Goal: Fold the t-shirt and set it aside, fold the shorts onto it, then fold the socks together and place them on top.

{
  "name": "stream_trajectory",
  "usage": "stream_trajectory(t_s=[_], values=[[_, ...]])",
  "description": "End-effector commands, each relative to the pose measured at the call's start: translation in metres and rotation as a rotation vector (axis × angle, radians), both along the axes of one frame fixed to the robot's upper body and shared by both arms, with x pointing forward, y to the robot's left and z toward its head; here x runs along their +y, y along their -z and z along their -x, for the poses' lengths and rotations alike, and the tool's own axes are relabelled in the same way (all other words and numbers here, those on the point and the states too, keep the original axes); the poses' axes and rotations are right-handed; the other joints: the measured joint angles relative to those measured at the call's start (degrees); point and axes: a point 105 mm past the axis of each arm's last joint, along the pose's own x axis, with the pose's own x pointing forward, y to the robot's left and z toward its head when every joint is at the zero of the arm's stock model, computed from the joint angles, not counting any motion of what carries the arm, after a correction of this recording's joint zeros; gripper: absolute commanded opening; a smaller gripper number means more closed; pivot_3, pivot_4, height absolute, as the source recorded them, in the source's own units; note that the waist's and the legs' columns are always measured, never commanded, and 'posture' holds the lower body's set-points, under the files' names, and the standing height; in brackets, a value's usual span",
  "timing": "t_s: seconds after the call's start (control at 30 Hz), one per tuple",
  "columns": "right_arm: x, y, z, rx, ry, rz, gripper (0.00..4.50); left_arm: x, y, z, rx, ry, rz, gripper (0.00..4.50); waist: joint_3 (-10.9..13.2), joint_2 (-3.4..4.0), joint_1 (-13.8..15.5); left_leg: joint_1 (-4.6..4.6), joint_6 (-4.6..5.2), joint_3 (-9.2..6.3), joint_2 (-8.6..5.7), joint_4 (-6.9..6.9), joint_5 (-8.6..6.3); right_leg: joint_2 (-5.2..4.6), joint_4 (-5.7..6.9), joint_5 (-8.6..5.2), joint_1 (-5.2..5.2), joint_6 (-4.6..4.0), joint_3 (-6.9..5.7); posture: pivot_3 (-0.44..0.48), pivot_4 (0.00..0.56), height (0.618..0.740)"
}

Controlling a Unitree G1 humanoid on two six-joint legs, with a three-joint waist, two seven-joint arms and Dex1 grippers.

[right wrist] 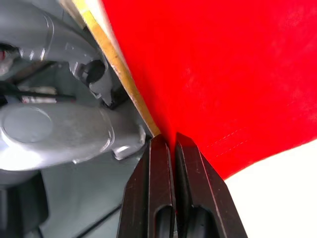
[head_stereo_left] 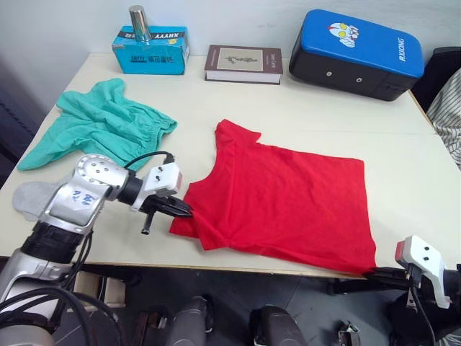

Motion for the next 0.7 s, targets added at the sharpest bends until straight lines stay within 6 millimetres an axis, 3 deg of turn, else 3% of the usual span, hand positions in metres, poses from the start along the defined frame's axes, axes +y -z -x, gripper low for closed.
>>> stream_trajectory(t_s=[0.03,0.37,0.47,0.57,0.63,0.7], values=[[-0.002,-0.009,-0.005,-0.041,0.045,-0.027,0.02,-0.005,0.002,-0.011,-0.014,0.003,-0.020,0.00,0.00,0.00,-0.03,0.00,0.00,0.00,0.01,0.02,0.00,0.00,0.00,0.00,0.00,0.00,0.00,0.000,0.150,0.740],[-0.007,-0.013,-0.016,-0.151,0.217,-0.125,0.02,0.002,0.014,-0.031,-0.007,-0.112,0.012,0.00,0.00,-0.02,0.00,0.00,-0.01,-0.04,0.01,0.07,0.01,-0.01,0.10,0.00,-0.01,0.00,-0.02,0.000,0.150,0.740],[-0.008,-0.010,-0.013,-0.136,0.258,-0.156,0.67,0.005,0.014,-0.033,-0.029,-0.132,0.039,0.00,0.00,-0.02,-0.02,0.00,-0.01,-0.05,0.01,0.07,0.01,-0.01,0.12,0.00,-0.01,0.00,-0.01,0.000,0.150,0.740],[-0.012,-0.009,-0.012,-0.166,0.274,-0.142,1.71,0.003,0.011,-0.036,-0.038,-0.159,0.098,0.70,0.00,-0.02,0.01,0.00,0.00,-0.06,0.00,0.07,0.01,-0.02,0.12,0.00,-0.01,0.00,-0.02,0.000,0.150,0.740],[-0.019,-0.012,-0.011,-0.206,0.309,-0.137,2.32,-0.003,0.001,-0.038,-0.041,-0.186,0.199,1.24,0.00,-0.02,0.02,0.00,0.00,-0.05,0.00,0.08,0.01,-0.03,0.11,0.00,-0.01,0.00,-0.02,0.000,0.150,0.740],[-0.030,-0.028,-0.010,-0.300,0.371,-0.170,2.94,0.001,-0.020,-0.047,-0.138,-0.257,0.336,1.83,0.00,-0.02,0.02,0.00,0.00,-0.06,0.00,0.08,0.01,-0.03,0.11,0.00,-0.01,0.00,-0.02,0.000,0.150,0.740]])
